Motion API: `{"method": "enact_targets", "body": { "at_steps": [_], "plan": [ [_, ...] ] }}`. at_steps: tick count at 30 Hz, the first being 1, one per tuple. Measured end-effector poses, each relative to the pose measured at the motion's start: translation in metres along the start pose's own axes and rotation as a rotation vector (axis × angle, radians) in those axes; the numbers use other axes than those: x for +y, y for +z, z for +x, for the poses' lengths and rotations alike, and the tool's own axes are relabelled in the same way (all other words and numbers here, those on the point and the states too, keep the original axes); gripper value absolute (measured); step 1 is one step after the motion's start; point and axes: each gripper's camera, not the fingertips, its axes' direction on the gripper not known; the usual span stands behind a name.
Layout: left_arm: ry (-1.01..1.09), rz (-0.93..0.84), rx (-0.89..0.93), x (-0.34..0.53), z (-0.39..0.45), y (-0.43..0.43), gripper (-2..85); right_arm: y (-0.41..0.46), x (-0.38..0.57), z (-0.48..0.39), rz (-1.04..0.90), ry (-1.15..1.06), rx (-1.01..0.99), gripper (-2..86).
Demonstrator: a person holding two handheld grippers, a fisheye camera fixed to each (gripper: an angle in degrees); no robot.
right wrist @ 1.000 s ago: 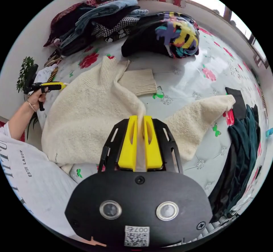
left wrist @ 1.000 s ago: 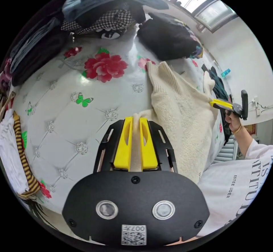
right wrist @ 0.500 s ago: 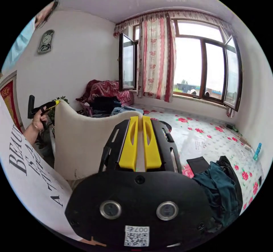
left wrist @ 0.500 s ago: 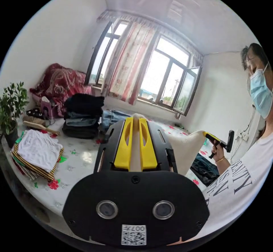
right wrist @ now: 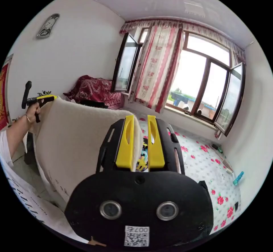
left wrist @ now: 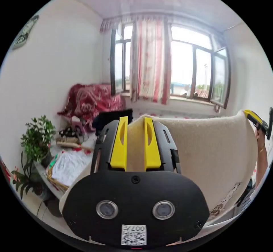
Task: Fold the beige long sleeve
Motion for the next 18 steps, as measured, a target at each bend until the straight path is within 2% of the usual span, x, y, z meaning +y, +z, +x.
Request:
{"method": "enact_targets", "body": {
  "at_steps": [1, 2, 4, 6, 8, 10, 14, 18],
  "plan": [
    [-0.037, -0.144, -0.071, 0.013, -0.007, 0.043, 6.7, 0.026, 0.016, 0.008, -0.109, 0.042, 0.025, 3.7],
    [-0.03, -0.164, -0.162, 0.038, -0.009, 0.058, 5.2, 0.038, 0.044, 0.014, -0.123, 0.07, 0.011, 4.0],
    [0.053, -0.145, -0.175, 0.084, -0.007, 0.066, 4.9, 0.052, 0.099, 0.024, -0.147, 0.106, -0.031, 4.6],
    [0.117, -0.189, -0.174, 0.137, -0.008, 0.074, 5.3, 0.073, 0.167, 0.036, -0.254, 0.163, -0.048, 4.9],
    [0.104, -0.337, -0.117, 0.219, -0.019, 0.091, 5.2, 0.104, 0.258, 0.053, -0.479, 0.296, -0.097, 5.2],
    [0.039, -0.49, -0.043, 0.282, -0.028, 0.105, 5.1, 0.119, 0.312, 0.061, -0.61, 0.405, -0.141, 5.4],
    [-0.102, -0.766, 0.037, 0.387, -0.039, 0.126, 5.5, 0.149, 0.363, 0.064, -0.688, 0.528, -0.206, 5.6],
    [-0.18, -0.865, 0.126, 0.42, -0.037, 0.15, 7.2, 0.201, 0.381, 0.052, -0.754, 0.591, -0.274, 6.0]
  ]
}}
